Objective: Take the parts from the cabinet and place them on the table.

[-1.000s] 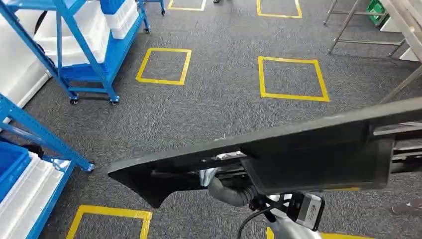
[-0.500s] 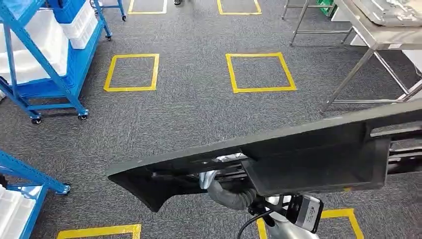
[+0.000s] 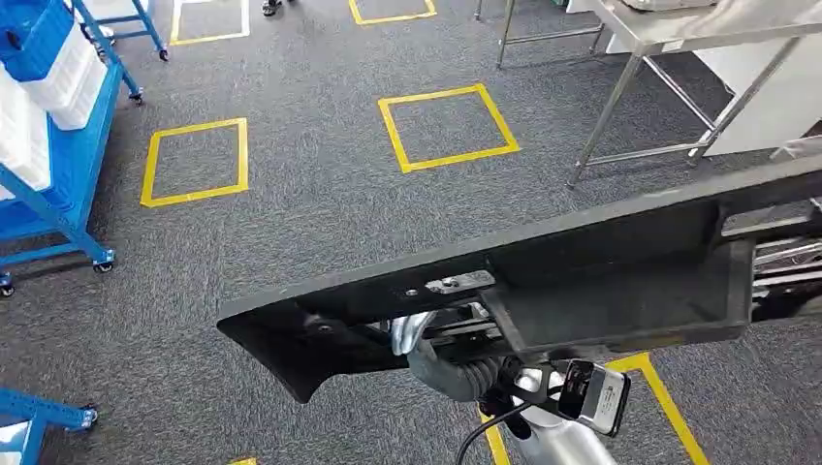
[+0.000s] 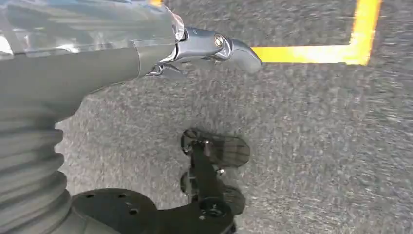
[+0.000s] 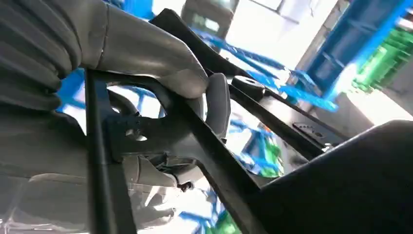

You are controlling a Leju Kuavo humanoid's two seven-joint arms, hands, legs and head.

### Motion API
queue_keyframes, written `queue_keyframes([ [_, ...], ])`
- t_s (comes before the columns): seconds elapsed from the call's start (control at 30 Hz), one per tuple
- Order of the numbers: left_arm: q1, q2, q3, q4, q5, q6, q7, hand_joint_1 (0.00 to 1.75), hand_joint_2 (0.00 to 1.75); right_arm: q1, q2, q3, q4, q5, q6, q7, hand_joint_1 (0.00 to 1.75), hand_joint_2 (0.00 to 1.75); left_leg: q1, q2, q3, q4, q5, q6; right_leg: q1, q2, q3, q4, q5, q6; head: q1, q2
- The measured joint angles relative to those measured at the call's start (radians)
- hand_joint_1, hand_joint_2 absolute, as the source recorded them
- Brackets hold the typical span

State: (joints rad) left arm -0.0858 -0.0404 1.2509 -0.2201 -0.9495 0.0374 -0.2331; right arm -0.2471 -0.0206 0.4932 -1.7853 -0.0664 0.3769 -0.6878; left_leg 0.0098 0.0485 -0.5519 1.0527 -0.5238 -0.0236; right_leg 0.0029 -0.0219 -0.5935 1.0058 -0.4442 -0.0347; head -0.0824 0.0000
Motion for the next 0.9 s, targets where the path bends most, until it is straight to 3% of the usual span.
queue_keyframes([
  [0.03, 0.002, 0.000, 0.000, 0.000, 0.000, 0.000, 0.001, 0.00, 1.75, 0.000, 0.005, 0.000, 0.003, 0.000, 0.000, -0.005, 1.75, 1.75, 0.001, -0.023, -0.035, 0.076, -0.042, -0.001, 0.000, 0.012, -0.001, 0.000, 0.001, -0.005, 0.000, 0.000],
  [0.07, 0.004, 0.000, 0.000, 0.000, 0.000, 0.000, 0.001, 0.00, 1.75, 0.001, 0.006, 0.000, 0.006, 0.000, 0.001, -0.008, 1.75, 1.75, 0.001, -0.032, -0.073, 0.157, -0.079, -0.003, 0.002, 0.024, -0.001, 0.000, 0.001, -0.007, 0.000, 0.000],
  [0.1, 0.007, 0.000, 0.000, 0.000, 0.000, 0.000, 0.002, 0.00, 1.75, 0.002, 0.006, 0.000, 0.010, 0.001, 0.001, -0.009, 1.75, 1.75, 0.001, -0.037, -0.110, 0.230, -0.105, -0.005, 0.003, 0.037, -0.002, 0.001, 0.001, -0.008, 0.000, 0.000],
  [0.13, 0.010, 0.000, 0.000, 0.000, 0.000, 0.000, 0.003, 0.00, 1.75, 0.004, 0.006, 0.000, 0.013, 0.003, 0.001, -0.010, 1.75, 1.75, 0.001, -0.038, -0.133, 0.271, -0.106, -0.006, 0.004, 0.053, -0.002, 0.003, 0.001, -0.008, 0.000, 0.000],
  [0.17, 0.011, 0.000, 0.000, 0.000, 0.000, 0.000, 0.003, 0.00, 1.75, 0.004, 0.006, 0.000, 0.016, 0.003, 0.001, -0.010, 1.75, 1.75, 0.001, -0.039, -0.129, 0.254, -0.080, -0.005, 0.004, 0.068, -0.002, 0.005, 0.001, -0.008, 0.000, 0.000],
  [0.2, 0.010, 0.000, 0.000, 0.000, 0.000, 0.000, 0.003, 0.00, 1.75, 0.004, 0.006, 0.000, 0.018, 0.005, 0.001, -0.009, 1.75, 1.75, 0.001, -0.040, -0.108, 0.201, -0.042, -0.002, 0.004, 0.081, -0.002, 0.007, 0.000, -0.007, 0.000, 0.000],
  [0.23, 0.008, 0.001, 0.000, 0.000, 0.000, 0.000, 0.003, 0.00, 1.75, 0.004, 0.006, 0.000, 0.018, 0.006, 0.001, -0.009, 1.75, 1.75, 0.002, -0.046, -0.070, 0.111, 0.010, 0.000, 0.003, 0.095, -0.001, 0.012, -0.001, -0.005, 0.000, 0.000],
  [0.27, 0.008, 0.002, 0.000, 0.000, 0.000, 0.001, 0.003, 0.00, 1.75, 0.004, 0.006, 0.000, 0.018, 0.006, 0.001, -0.010, 1.75, 1.75, 0.004, -0.074, -0.028, 0.018, 0.056, 0.003, 0.002, 0.106, -0.002, 0.017, -0.004, -0.001, 0.000, 0.000],
  [0.3, 0.007, 0.002, 0.000, 0.000, 0.000, 0.002, 0.003, 0.00, 1.75, 0.004, 0.007, 0.000, 0.018, 0.006, 0.001, -0.010, 1.75, 1.75, 0.007, -0.130, -0.013, -0.018, 0.042, 0.007, 0.000, 0.114, -0.007, 0.019, -0.004, 0.003, 0.000, 0.000],
  [0.37, 0.009, 0.002, 0.000, 0.000, 0.000, 0.004, 0.004, 0.00, 1.75, 0.002, 0.008, -0.001, 0.018, 0.009, 0.001, -0.010, 1.75, 1.75, 0.002, -0.120, -0.010, -0.030, 0.048, 0.009, -0.002, 0.134, -0.018, 0.024, 0.000, 0.016, 0.000, 0.000],
  [0.43, 0.006, 0.003, 0.000, 0.000, 0.004, 0.003, -0.002, 0.00, 1.75, 0.003, 0.007, -0.004, 0.018, 0.021, -0.001, -0.010, 1.75, 1.75, 0.000, -0.101, -0.009, -0.033, 0.052, 0.020, -0.006, 0.155, -0.020, 0.018, 0.006, 0.029, 0.000, 0.000],
  [0.47, 0.003, 0.003, 0.000, 0.000, 0.006, 0.000, -0.005, 0.00, 1.75, 0.002, 0.007, -0.005, 0.017, 0.034, -0.004, -0.010, 1.75, 1.75, 0.009, -0.087, -0.005, -0.046, 0.060, 0.032, -0.001, 0.137, -0.022, 0.025, 0.000, 0.033, 0.000, 0.000],
  [0.5, 0.001, 0.003, 0.000, 0.000, 0.006, -0.002, -0.009, 0.00, 1.75, -0.001, 0.007, -0.006, 0.014, 0.047, -0.006, -0.011, 1.75, 1.75, 0.007, -0.076, -0.003, -0.051, 0.062, 0.035, 0.003, 0.082, -0.030, 0.045, -0.018, 0.037, 0.000, 0.000],
  [0.53, 0.002, 0.003, 0.000, 0.000, 0.006, -0.003, -0.013, 0.00, 1.75, -0.008, 0.007, -0.006, 0.014, 0.060, -0.009, -0.011, 1.75, 1.75, 0.006, -0.065, -0.003, -0.051, 0.063, 0.040, 0.002, 0.052, -0.056, 0.097, -0.053, 0.041, 0.000, 0.000],
  [0.6, 0.006, 0.004, 0.000, 0.000, 0.003, -0.005, -0.021, 0.00, 1.75, -0.013, 0.006, -0.006, 0.014, 0.070, -0.014, -0.011, 1.75, 1.75, 0.003, -0.039, -0.004, -0.051, 0.061, 0.043, -0.005, 0.034, -0.134, 0.257, -0.126, 0.046, 0.000, 0.000],
  [0.63, 0.006, 0.004, 0.000, 0.000, 0.000, -0.007, -0.025, 0.00, 1.75, -0.012, 0.006, -0.006, 0.014, 0.071, -0.018, -0.011, 1.75, 1.75, 0.003, -0.024, -0.005, -0.050, 0.060, 0.043, -0.009, 0.033, -0.166, 0.321, -0.142, 0.049, 0.000, 0.000],
  [0.67, 0.006, 0.004, 0.000, 0.000, -0.002, -0.010, -0.028, 0.00, 1.75, -0.011, 0.006, -0.007, 0.014, 0.073, -0.019, -0.011, 1.75, 1.75, 0.003, -0.012, -0.004, -0.050, 0.059, 0.042, -0.011, 0.031, -0.171, 0.328, -0.132, 0.052, 0.000, 0.000],
  [0.7, 0.004, 0.005, 0.000, 0.000, -0.004, -0.013, -0.031, 0.00, 1.75, -0.011, 0.005, -0.008, 0.014, 0.075, -0.020, -0.011, 1.75, 1.75, 0.003, 0.001, -0.003, -0.050, 0.057, 0.040, -0.014, 0.027, -0.151, 0.286, -0.100, 0.053, 0.000, 0.000],
  [0.73, 0.003, 0.004, 0.000, 0.000, -0.007, -0.017, -0.033, 0.00, 1.75, -0.011, 0.005, -0.009, 0.014, 0.075, -0.021, -0.011, 1.75, 1.75, 0.003, 0.011, -0.001, -0.050, 0.055, 0.038, -0.016, 0.020, -0.110, 0.209, -0.060, 0.053, 0.000, 0.000],
  [0.77, 0.001, 0.004, 0.000, 0.000, -0.011, -0.019, -0.035, 0.00, 1.75, -0.011, 0.005, -0.010, 0.012, 0.075, -0.021, -0.011, 1.75, 1.75, 0.003, 0.020, 0.003, -0.050, 0.053, 0.035, -0.016, 0.000, -0.054, 0.108, -0.018, 0.051, 0.000, 0.000],
  [0.8, -0.001, 0.005, 0.000, 0.000, -0.011, -0.020, -0.035, 0.00, 1.75, -0.011, 0.005, -0.012, 0.007, 0.075, -0.021, -0.011, 1.75, 1.75, 0.000, 0.027, 0.007, -0.050, 0.050, 0.030, -0.011, -0.053, -0.009, 0.025, -0.004, 0.045, 0.000, 0.000],
  [0.83, -0.002, 0.005, 0.000, 0.000, -0.012, -0.020, -0.035, 0.00, 1.75, -0.013, 0.006, -0.013, 0.005, 0.076, -0.021, -0.011, 1.75, 1.75, -0.007, 0.034, 0.008, -0.047, 0.045, 0.022, 0.000, -0.067, -0.006, 0.016, -0.011, 0.038, 0.000, 0.000],
  [0.9, -0.004, 0.005, 0.000, 0.000, -0.012, -0.016, -0.030, 0.00, 1.75, -0.012, 0.005, -0.018, 0.003, 0.074, -0.020, -0.012, 1.75, 1.75, -0.006, 0.053, 0.013, -0.049, 0.041, 0.012, 0.003, -0.038, -0.011, 0.017, -0.010, 0.030, 0.000, 0.000],
])
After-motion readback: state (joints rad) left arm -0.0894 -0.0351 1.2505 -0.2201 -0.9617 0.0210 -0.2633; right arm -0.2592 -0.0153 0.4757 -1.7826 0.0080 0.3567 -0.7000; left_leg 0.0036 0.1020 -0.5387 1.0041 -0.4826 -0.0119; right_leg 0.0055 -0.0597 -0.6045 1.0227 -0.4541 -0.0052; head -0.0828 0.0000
